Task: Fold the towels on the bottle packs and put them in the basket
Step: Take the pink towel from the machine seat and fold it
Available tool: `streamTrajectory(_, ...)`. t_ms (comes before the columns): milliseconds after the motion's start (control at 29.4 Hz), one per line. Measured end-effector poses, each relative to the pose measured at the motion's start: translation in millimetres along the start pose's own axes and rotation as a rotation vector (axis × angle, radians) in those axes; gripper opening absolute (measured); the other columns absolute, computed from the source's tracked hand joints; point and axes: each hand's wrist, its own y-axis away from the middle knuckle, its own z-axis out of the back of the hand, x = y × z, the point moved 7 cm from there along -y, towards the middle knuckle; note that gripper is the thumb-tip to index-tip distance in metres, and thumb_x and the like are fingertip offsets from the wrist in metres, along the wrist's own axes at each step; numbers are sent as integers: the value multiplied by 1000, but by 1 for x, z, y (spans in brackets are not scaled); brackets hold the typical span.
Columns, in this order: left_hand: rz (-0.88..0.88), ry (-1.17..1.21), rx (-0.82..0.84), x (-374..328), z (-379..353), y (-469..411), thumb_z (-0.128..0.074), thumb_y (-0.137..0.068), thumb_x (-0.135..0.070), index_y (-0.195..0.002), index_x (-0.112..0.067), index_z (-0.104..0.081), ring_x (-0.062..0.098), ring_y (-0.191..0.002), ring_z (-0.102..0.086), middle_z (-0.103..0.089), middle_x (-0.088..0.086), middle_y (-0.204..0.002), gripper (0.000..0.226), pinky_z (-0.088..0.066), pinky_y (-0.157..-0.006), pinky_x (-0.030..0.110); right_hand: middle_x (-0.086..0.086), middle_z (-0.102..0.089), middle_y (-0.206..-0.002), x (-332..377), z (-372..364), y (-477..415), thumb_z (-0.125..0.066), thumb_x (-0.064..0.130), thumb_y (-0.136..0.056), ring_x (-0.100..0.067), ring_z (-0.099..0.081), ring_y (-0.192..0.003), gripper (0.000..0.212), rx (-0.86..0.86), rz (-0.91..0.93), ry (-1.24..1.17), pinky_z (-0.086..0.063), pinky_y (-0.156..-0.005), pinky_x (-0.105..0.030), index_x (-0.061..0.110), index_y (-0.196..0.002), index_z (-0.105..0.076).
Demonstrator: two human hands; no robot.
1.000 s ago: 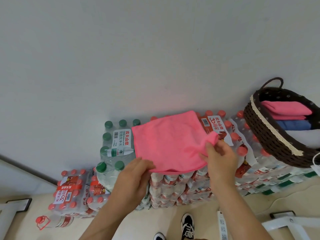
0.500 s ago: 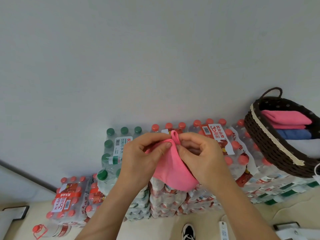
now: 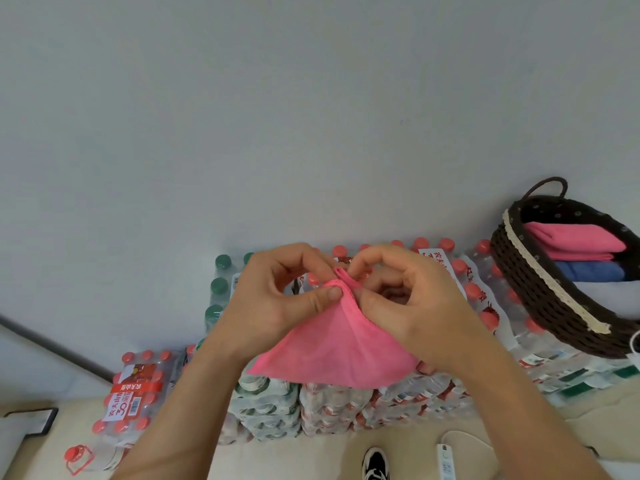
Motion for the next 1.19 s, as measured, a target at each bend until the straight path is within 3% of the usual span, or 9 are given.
streamTrajectory(170,18,60,-162,-1,9,-5,-82,-62,-8,-73,-5,-72,28,-81,-69,-73,14,-80,15,-56,-79,37,-5,-60,-69,25,7,-3,-68,25,-87,-25,-53,-64,11,44,101,104,-45,-58,-37,25,-88,-57)
streamTrajectory(306,2,43,-222,-8,9,-5,-84,-61,-4,-72,-5,-74,26,-80,-71,-74,11,-79,15,-57,-76,34,7,-61,-73,39,13,-9,-75,25,-81,-8,-53,-62,13,21,169,363,-39,-54,-13,25,-84,-62)
streamTrajectory(647,-31,29,-256,-18,14,2,-79,-63,-12,-75,-11,-77,23,-88,-70,-74,7,-84,12,-55,-83,37,15,-69,-83,43,8,-26,-78,33,-75,-3,-61,-83,11,93,137,442,-45,-73,-21,30,-84,-72)
streamTrajectory(783,-73,-72,-118,-19,16,3,-82,-70,-25,-80,-16,-77,22,-98,-67,-72,5,-96,14,-51,-90,34,16,-71,-76,52,8,-26,-81,24,-73,1,-65,-77,8,107,124,353,-47,-70,-11,26,-78,-75)
streamTrajectory(885,32,-102,86,-3,12,3,-78,-73,-29,-83,-11,-76,22,-105,-64,-70,4,-106,21,-49,-94,37,14,-71,-75,61,14,-28,-81,17,-71,0,-66,-76,13,139,134,314,-46,-72,-9,26,-74,-73)
streamTrajectory(1021,189,-116,364,25,-13,8,-74,-82,-25,-87,-3,-74,32,-87,-69,-73,14,-91,23,-56,-82,44,7,-72,-78,69,28,-31,-82,13,-71,-10,-66,-72,13,131,147,291,-52,-68,-24,21,-75,-73)
streamTrajectory(1089,289,-151,437,46,-22,11,-71,-85,-23,-84,-11,-75,25,-81,-72,-75,7,-85,13,-58,-75,37,1,-72,-76,64,42,-34,-82,17,-71,-21,-65,-69,11,74,126,323,-51,-67,-36,21,-76,-73)
streamTrajectory(1157,350,-209,493,70,-25,16,-70,-86,-24,-79,-24,-74,14,-77,-71,-74,-3,-81,9,-56,-72,29,-3,-71,-71,51,61,-39,-82,21,-71,-24,-64,-65,11,-11,90,382,-48,-61,-31,24,-75,-72)
streamTrajectory(1191,362,-271,507,82,-24,17,-71,-86,-32,-80,-21,-73,16,-78,-71,-74,-1,-82,13,-56,-74,34,0,-70,-68,41,73,-42,-82,22,-71,-20,-63,-63,11,-56,67,409,-46,-60,-26,25,-74,-72)
